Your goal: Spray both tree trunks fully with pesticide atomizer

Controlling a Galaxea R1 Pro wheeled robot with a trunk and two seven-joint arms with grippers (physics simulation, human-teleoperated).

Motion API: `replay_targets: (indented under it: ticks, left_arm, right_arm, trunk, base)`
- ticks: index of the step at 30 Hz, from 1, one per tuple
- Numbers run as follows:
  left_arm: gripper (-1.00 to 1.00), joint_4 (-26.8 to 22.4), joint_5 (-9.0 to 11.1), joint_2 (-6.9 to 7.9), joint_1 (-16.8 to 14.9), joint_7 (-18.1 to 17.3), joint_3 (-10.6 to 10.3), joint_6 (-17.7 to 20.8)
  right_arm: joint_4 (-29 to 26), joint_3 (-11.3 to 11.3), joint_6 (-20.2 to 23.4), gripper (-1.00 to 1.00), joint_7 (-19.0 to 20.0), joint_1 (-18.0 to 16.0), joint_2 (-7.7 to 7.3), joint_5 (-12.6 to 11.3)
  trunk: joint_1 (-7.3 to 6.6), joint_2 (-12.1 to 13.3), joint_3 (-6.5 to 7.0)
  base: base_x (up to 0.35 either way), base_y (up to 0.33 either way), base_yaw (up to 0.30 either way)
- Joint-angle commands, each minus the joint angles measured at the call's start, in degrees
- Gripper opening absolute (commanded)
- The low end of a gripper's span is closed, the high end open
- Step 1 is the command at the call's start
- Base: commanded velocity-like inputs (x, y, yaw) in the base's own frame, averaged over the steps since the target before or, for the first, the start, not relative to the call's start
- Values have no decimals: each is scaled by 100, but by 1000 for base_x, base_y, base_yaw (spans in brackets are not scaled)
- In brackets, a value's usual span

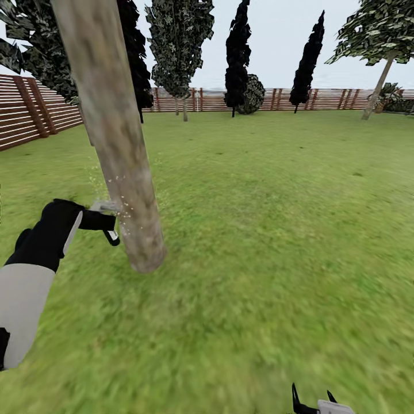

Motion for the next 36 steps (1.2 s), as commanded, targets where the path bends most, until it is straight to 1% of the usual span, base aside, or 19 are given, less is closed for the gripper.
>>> replay_targets:
  ticks: [1,3,4,7,8,10,12,13,14,15,16,17,19,20,22,25,27,30,36]
  left_arm:
    - [-100,-9,-17,1,107,-61,3,-17]
    - [-100,-16,-20,16,127,-120,23,-1]
    - [-100,-16,-37,21,43,-126,39,25]
    - [-100,67,-32,24,-679,-121,15,72]
    - [-100,73,-34,29,-746,-118,7,72]
    - [-100,98,-285,293,-732,-112,-21,62]
    - [-100,309,-413,514,-655,-124,-25,13]
    - [-100,480,-459,578,-364,-119,-25,-40]
    - [-100,565,-480,602,-71,-116,-34,-123]
    - [-100,557,-458,599,37,-131,-16,-158]
    - [-100,543,-449,588,37,-135,-12,-144]
    - [-100,503,-426,539,-12,-133,-9,-106]
    - [-100,451,-416,478,-372,-168,-7,-64]
    - [-100,443,-421,468,-591,-257,-7,-15]
    - [-100,441,-420,459,-675,-349,-7,25]
    - [-100,499,-425,447,-559,-490,0,-31]
    - [-100,442,-433,449,-340,-513,1,-73]
    - [-100,432,-429,447,-290,-516,2,-79]
    - [-100,431,-440,446,-287,-516,2,-81]
  right_arm:
    - [0,0,-1,100,0,0,0,-1]
    - [0,0,-2,100,0,0,0,-1]
    - [0,0,-2,100,0,0,0,-1]
    - [0,0,-2,100,0,0,0,-2]
    - [0,0,-2,100,0,0,0,-2]
    - [0,0,-2,100,0,0,0,1]
    - [0,0,-2,100,0,0,0,3]
    - [0,0,-2,100,0,0,0,3]
    - [0,0,-2,100,0,0,0,2]
    - [0,-3,-2,100,0,0,-3,1]
    - [0,-3,-2,100,0,0,-12,0]
    - [0,-3,-2,100,0,0,-22,-1]
    - [0,-3,0,100,0,0,-32,-2]
    - [0,-3,4,100,0,0,-28,-2]
    - [0,-4,3,100,0,0,-27,-1]
    - [0,-3,-1,100,0,0,-26,-2]
    - [0,-7,4,100,0,0,-28,-2]
    - [0,-8,4,100,0,0,-34,-2]
    - [0,-5,5,100,0,0,-27,-2]
  trunk:
    - [-1,0,1]
    - [-1,0,1]
    - [-1,0,1]
    - [-1,0,1]
    - [-1,0,1]
    - [-1,0,1]
    - [-1,0,1]
    - [-1,0,1]
    - [-1,0,1]
    - [-1,0,1]
    - [-1,0,1]
    - [-1,0,1]
    - [-1,0,1]
    - [-1,0,1]
    - [-1,0,1]
    - [-1,0,1]
    - [-1,0,1]
    - [-1,0,1]
    - [-1,0,1]
  base:
    - [-164,0,0]
    - [-56,0,0]
    - [-11,0,0]
    - [-2,0,0]
    - [0,0,0]
    - [0,0,0]
    - [0,0,0]
    - [0,0,0]
    - [0,0,0]
    - [0,0,0]
    - [0,0,0]
    - [0,0,0]
    - [0,0,0]
    - [0,0,0]
    - [0,0,0]
    - [0,0,0]
    - [0,0,0]
    - [14,-81,0]
    - [57,-254,0]
